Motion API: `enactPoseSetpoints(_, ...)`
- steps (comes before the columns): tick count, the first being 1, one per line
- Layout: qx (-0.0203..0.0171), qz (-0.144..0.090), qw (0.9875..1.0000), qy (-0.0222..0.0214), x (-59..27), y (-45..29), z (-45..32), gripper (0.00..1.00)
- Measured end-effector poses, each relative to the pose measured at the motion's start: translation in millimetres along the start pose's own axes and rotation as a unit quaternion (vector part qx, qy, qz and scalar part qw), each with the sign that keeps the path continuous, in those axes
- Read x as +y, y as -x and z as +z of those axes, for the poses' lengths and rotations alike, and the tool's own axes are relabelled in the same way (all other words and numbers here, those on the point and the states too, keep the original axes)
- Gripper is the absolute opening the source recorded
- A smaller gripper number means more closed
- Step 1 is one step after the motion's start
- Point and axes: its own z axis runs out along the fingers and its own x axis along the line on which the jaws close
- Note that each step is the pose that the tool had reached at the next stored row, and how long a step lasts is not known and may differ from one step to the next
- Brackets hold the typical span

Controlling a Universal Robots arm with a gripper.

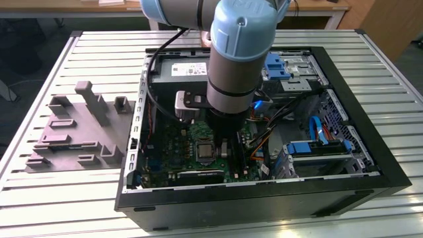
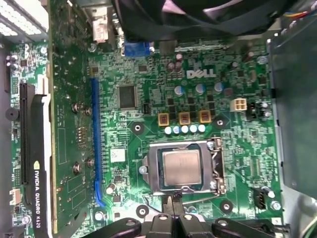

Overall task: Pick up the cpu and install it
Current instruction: 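Install the first cpu locking lever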

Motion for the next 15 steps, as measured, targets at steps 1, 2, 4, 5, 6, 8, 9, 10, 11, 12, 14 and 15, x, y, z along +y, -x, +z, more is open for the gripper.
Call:
enactPoseSetpoints(1,0.0001,-0.002,1.0000,0.0000,-0.1,-0.6,1.2,0.11)
enactPoseSetpoints(2,0.0001,-0.003,1.0000,-0.0001,-0.2,-1.3,2.2,0.11)
enactPoseSetpoints(4,0.0002,-0.006,1.0000,-0.0001,-0.3,-2.4,3.6,0.11)
enactPoseSetpoints(5,0.0003,-0.007,1.0000,-0.0001,-0.4,-2.6,4.2,0.11)
enactPoseSetpoints(6,0.0004,-0.008,1.0000,-0.0001,-0.5,-2.8,4.9,0.11)
enactPoseSetpoints(8,0.0006,-0.011,0.9999,-0.0002,-0.6,-2.9,6.5,0.11)
enactPoseSetpoints(9,0.0007,-0.012,0.9999,-0.0002,-0.6,-3.0,7.1,0.11)
enactPoseSetpoints(10,0.0008,-0.013,0.9999,-0.0002,-0.6,-3.0,7.6,0.11)
enactPoseSetpoints(11,0.0008,-0.014,0.9999,-0.0002,-0.6,-3.0,7.8,0.11)
enactPoseSetpoints(12,0.0008,-0.014,0.9999,-0.0002,-0.6,-3.0,7.8,0.11)
enactPoseSetpoints(14,0.0008,-0.015,0.9999,-0.0002,-0.7,-2.9,7.9,0.11)
enactPoseSetpoints(15,0.0007,-0.015,0.9999,-0.0002,-0.7,-2.9,7.9,0.11)
